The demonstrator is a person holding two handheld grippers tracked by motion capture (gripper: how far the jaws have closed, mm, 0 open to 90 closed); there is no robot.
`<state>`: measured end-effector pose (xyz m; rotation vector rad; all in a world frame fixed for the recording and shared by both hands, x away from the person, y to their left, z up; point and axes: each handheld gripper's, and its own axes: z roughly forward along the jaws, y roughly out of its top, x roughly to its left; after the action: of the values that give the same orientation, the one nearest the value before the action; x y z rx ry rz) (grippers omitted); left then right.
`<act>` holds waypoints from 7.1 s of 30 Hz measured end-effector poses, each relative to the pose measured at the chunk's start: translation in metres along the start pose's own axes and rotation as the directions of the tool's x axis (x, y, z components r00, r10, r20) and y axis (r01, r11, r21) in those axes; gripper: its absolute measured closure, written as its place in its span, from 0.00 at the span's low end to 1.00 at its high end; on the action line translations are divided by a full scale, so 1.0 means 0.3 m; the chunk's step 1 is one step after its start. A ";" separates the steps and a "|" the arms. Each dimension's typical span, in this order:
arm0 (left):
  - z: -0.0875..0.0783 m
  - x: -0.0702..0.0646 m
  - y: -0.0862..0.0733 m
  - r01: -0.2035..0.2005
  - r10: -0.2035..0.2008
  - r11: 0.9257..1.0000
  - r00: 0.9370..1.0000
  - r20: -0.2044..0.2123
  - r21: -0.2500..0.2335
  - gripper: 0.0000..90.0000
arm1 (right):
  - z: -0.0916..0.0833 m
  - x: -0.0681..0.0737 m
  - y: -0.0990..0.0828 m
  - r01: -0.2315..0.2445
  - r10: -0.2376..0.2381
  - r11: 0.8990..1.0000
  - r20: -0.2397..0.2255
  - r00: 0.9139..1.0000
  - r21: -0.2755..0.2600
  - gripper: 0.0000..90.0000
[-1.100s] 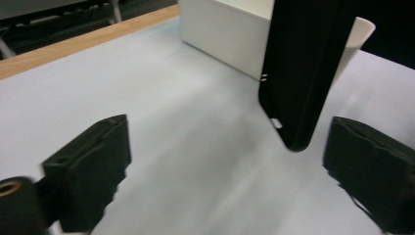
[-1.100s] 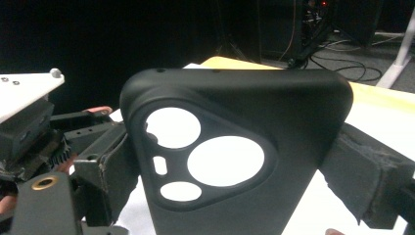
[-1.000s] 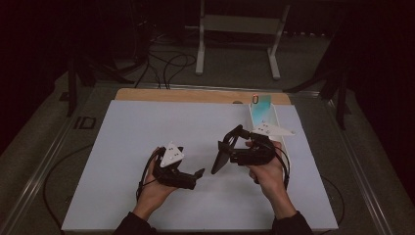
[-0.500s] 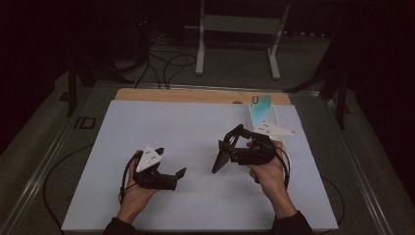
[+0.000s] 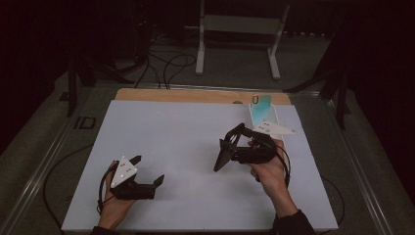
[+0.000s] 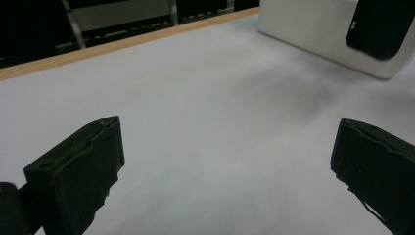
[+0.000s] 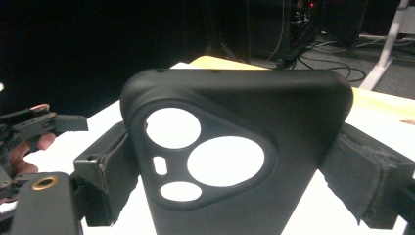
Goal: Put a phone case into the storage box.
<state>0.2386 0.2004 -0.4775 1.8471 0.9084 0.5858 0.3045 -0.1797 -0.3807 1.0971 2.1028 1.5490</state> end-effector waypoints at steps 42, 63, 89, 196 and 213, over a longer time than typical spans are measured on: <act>-0.053 0.049 -0.080 0.019 -0.020 1.000 0.992 -0.128 -0.006 0.00 | -0.001 -0.156 0.170 -0.009 0.016 0.999 0.142 0.990 -0.048 0.15; -0.055 0.048 -0.080 0.024 -0.026 1.000 0.991 -0.130 -0.014 0.00 | 0.031 -0.278 0.240 -0.066 0.085 0.995 0.252 0.964 -0.080 0.15; -0.056 0.049 -0.080 0.024 -0.026 1.000 0.991 -0.132 -0.013 0.00 | 0.076 -0.377 0.294 -0.098 0.121 0.992 0.370 0.921 -0.083 0.15; -0.065 0.056 -0.081 0.034 -0.039 0.999 0.989 -0.143 -0.033 0.00 | 0.238 -0.584 0.059 -0.197 0.094 0.974 0.594 0.799 0.111 0.14; -0.064 0.058 -0.082 0.040 -0.044 0.999 0.989 -0.140 -0.035 0.00 | 0.288 -0.595 0.043 -0.185 0.080 0.976 0.607 0.791 0.112 0.14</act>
<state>0.2272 0.2311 -0.4917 1.7707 1.0229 0.7075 0.4824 -0.2498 -0.4343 1.5760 1.7484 0.8951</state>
